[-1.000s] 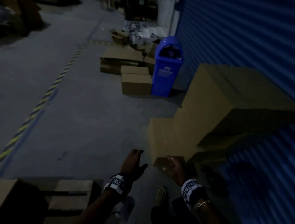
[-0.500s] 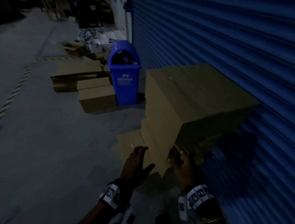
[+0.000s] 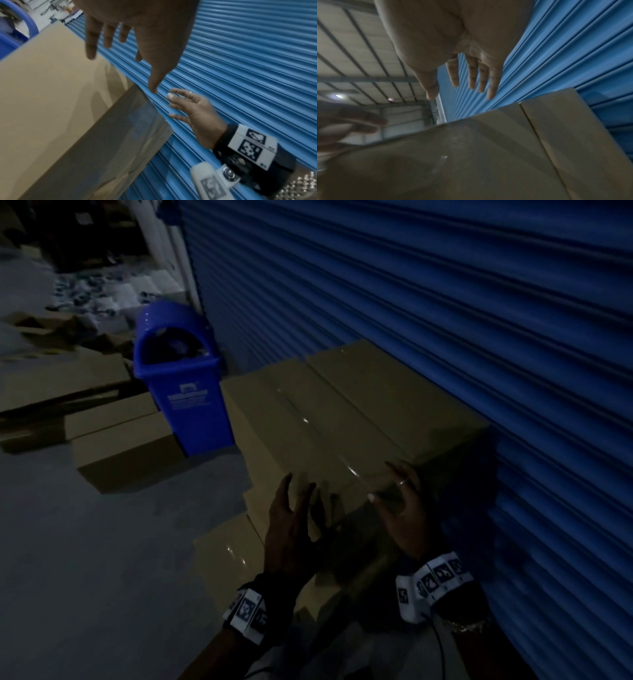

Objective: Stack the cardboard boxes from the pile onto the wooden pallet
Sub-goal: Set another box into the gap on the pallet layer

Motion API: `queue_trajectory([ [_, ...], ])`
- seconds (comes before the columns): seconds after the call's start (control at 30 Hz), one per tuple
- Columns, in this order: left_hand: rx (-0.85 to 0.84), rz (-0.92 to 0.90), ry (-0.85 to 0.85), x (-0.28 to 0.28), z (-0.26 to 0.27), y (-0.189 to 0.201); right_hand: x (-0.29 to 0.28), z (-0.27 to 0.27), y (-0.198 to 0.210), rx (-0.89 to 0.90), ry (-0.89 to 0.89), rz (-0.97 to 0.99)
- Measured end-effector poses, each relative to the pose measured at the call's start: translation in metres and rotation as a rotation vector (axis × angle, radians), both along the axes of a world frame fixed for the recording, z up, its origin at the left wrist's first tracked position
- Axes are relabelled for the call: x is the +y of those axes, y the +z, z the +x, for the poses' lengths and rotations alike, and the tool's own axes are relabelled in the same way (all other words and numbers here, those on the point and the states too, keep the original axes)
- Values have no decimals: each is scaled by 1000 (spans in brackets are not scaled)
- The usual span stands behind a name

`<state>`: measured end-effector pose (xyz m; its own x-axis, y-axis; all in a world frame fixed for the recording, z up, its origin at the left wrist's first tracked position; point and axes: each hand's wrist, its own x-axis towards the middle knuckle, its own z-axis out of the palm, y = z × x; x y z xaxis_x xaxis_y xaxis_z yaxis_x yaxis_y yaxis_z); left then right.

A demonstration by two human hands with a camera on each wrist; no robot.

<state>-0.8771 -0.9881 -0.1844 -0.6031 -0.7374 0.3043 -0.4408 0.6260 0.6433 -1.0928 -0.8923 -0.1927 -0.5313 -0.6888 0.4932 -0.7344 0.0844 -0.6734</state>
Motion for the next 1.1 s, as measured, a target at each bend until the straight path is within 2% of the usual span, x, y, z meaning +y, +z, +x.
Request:
queue_trajectory([
  [0.13,15,-65,-76,-28,-17,-14,-21,-27,-11,35,-85,155],
  [0.27,-2,147,-58,-42,-28,-26,-38,-45,-18,13,-206,369],
  [0.33,20,169,-72,-43,-29,-25,-43,-44,-19,-9,-244,380],
  [0.43,46,162,-57,-42,-29,-24,-47,-43,-18,55,-261,369],
  [0.53,104,188,-20,-41,-26,-21,-47,-47,-18,-99,-247,342],
  [0.67,70,146,21,-31,-23,-18,-51,-61,-22,-211,-115,209],
  [0.77,-15,111,54,-27,-17,-16,-45,-66,-17,-200,20,126],
  [0.87,-24,73,35,-20,-10,-12,-41,-65,-11,-183,166,157],
  [0.97,15,59,75,-11,-19,-13,-41,-82,-8,-103,258,282],
  [1.1,44,113,156,4,-40,-16,-47,-106,-11,-155,439,285],
])
